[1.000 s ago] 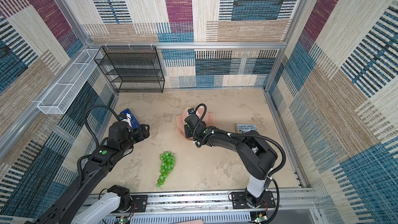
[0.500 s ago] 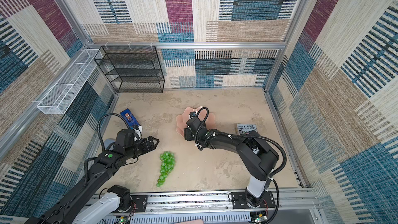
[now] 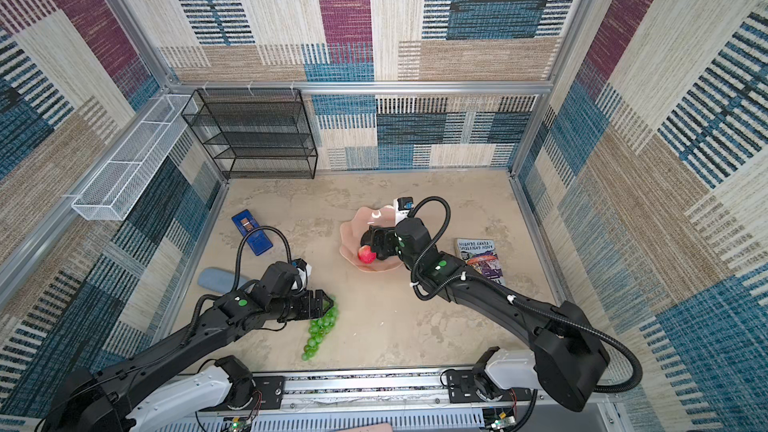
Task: Place and organize the fake fruits in the fruit bowl
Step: 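Place the red apple into the bowl beside the avocados with the right gripper, then grasp the green grapes with the left gripper and lift them, then carry the grapes over the bowl with the left gripper and release them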
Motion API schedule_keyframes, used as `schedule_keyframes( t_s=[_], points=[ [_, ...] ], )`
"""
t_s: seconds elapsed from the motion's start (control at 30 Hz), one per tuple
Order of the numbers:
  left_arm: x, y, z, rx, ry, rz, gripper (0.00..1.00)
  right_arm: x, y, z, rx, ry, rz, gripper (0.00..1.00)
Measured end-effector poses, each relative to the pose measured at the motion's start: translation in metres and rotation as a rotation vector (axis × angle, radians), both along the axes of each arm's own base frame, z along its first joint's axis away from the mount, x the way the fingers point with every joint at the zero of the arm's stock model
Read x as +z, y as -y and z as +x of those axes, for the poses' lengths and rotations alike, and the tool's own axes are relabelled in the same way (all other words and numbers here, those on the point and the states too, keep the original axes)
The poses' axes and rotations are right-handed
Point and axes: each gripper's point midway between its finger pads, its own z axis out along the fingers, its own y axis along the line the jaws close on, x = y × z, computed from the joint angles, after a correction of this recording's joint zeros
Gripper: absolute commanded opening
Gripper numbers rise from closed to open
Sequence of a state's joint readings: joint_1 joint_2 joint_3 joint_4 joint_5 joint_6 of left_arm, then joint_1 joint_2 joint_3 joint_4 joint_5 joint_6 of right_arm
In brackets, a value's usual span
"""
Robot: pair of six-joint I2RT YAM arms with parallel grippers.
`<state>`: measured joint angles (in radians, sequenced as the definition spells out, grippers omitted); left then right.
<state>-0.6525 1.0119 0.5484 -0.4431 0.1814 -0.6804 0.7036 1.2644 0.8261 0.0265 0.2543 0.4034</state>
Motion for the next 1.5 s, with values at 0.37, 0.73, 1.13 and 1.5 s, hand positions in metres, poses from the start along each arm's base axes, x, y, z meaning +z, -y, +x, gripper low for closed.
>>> schedule_keyframes(
  t_s=[0.37, 0.73, 1.13, 1.5],
  points=[
    [-0.040, 0.006, -0.007, -0.100, -0.084, 0.225, 0.72, 0.000, 0.033, -0.015, -0.056, 0.024, 0.026, 1.00],
    [0.007, 0.029, 0.011, -0.159, 0.075, 0.161, 0.34, 0.007, 0.045, -0.017, -0.092, 0.048, 0.039, 1.00],
    [0.125, 0.063, 0.044, -0.233, 0.361, 0.016, 0.34, 0.010, 0.051, -0.019, -0.107, 0.054, 0.066, 1.00],
    [0.194, 0.098, 0.101, -0.282, 0.573, 0.056, 0.36, 0.025, 0.072, -0.027, -0.153, 0.100, 0.095, 1.00]
  ],
)
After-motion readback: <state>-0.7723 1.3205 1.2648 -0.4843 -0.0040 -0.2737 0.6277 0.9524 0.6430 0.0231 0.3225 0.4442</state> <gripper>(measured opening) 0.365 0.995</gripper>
